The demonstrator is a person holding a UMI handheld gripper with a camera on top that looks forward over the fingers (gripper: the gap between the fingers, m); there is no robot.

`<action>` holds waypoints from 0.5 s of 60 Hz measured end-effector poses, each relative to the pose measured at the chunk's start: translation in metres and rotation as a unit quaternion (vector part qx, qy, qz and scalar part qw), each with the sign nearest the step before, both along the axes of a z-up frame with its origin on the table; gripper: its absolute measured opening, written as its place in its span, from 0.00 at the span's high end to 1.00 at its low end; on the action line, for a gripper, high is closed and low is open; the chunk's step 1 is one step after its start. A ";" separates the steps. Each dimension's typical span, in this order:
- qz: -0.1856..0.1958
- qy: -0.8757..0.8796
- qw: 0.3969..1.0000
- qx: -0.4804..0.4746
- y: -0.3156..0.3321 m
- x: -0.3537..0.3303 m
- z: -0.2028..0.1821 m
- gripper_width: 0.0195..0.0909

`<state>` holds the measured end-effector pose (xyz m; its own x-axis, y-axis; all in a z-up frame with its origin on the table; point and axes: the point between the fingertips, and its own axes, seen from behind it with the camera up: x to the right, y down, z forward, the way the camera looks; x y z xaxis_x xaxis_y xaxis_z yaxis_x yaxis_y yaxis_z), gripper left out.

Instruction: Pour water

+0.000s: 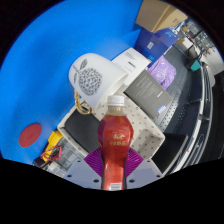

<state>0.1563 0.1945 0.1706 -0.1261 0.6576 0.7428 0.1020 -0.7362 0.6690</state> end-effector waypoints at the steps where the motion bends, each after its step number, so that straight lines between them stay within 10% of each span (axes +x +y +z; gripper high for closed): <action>1: 0.000 0.001 1.000 0.003 0.000 0.000 0.000 0.94; 16: -0.018 0.066 0.965 0.255 -0.015 -0.013 0.002 0.93; 30: -0.028 0.105 0.795 0.597 -0.045 -0.026 0.024 0.93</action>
